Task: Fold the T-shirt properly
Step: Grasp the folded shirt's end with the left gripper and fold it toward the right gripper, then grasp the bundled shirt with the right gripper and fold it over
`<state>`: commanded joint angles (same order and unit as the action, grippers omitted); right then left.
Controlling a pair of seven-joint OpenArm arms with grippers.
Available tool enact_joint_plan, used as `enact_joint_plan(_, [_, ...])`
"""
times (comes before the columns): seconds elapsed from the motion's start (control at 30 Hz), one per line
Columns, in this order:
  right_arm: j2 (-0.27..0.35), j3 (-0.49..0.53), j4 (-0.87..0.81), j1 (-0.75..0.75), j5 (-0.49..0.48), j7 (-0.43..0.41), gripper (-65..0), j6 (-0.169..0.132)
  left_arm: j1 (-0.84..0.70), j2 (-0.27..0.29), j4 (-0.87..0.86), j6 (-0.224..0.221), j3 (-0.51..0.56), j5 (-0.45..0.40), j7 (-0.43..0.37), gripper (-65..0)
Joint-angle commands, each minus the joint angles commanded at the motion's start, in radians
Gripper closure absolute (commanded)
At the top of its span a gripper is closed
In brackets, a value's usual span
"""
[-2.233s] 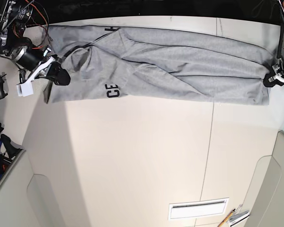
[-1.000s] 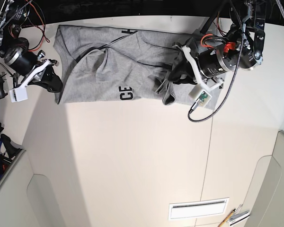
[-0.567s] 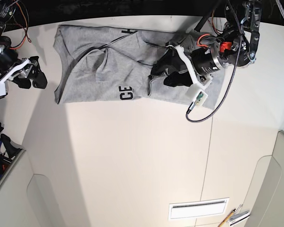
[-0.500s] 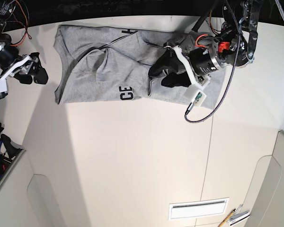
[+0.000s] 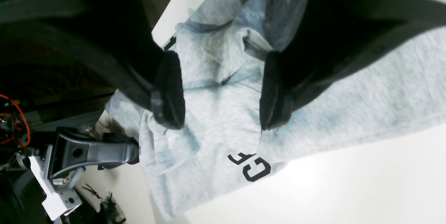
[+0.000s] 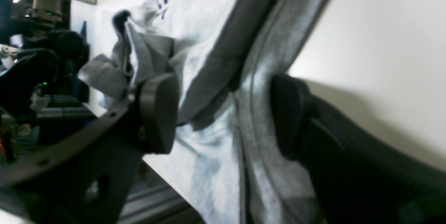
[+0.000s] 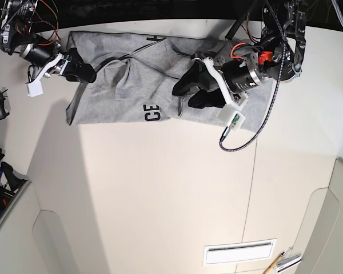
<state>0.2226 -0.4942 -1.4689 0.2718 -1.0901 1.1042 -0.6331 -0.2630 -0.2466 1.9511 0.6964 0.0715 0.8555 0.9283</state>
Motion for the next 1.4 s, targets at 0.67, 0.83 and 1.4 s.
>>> enact_joint_plan(0.67, [-0.056, 0.060, 0.000, -0.097, 0.106, -0.001, 0.0, 0.001, 0.056, 0.000, 0.033, 0.002, -0.094, -0.010, 0.004, -37.4])
enact_joint_plan(0.83, [-0.041, 0.043, -0.016, -0.103, 0.106, -0.005, 0.0, 0.001, 0.058, -0.001, 0.033, 0.002, -0.288, -0.006, 0.045, -37.4])
enact_joint_plan(1.4, [0.156, -0.073, -0.340, -0.116, 0.128, 0.019, 0.0, 0.013, -0.114, 0.019, -0.185, 0.002, -0.360, 0.009, 0.042, -37.4])
